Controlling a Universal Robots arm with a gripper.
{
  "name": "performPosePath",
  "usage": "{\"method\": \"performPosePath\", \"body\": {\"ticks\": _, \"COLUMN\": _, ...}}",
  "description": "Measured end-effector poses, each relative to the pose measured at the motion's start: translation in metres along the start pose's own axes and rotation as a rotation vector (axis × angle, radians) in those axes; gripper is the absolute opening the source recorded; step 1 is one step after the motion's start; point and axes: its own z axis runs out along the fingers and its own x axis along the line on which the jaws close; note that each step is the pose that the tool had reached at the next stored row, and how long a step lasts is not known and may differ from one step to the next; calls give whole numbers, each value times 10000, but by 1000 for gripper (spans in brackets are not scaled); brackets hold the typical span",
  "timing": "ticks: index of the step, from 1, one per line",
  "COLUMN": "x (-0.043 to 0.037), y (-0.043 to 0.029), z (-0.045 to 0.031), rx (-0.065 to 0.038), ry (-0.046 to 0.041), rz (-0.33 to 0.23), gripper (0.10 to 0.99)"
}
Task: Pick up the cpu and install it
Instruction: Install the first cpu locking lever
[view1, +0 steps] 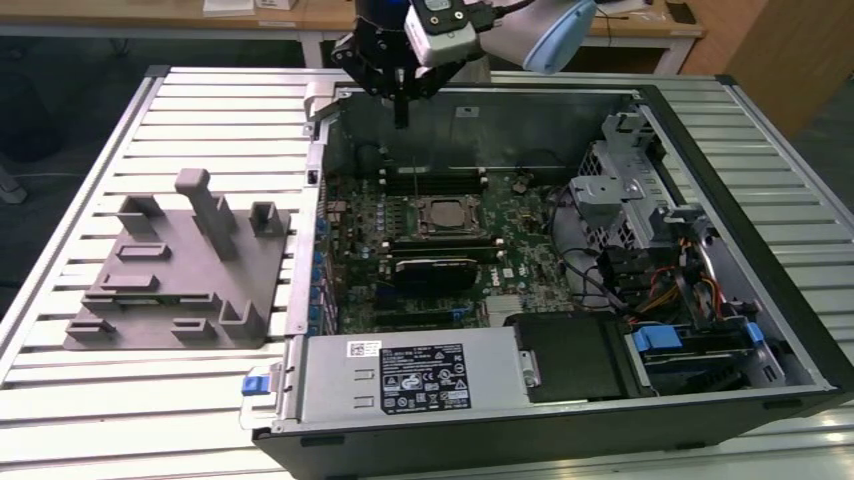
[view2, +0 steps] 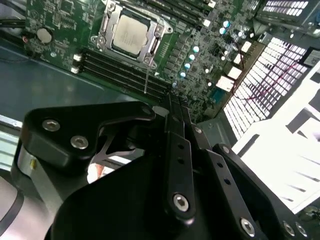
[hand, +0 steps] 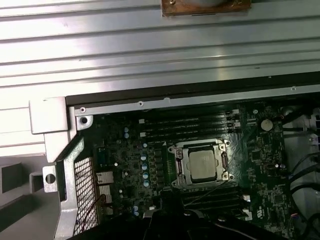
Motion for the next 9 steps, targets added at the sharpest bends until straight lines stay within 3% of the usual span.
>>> {"method": "performPosePath", "body": {"ticks": 9, "x": 2, "y": -3, "z": 65, "rx": 0, "ry": 0, "rz": 0, "gripper": 106}}
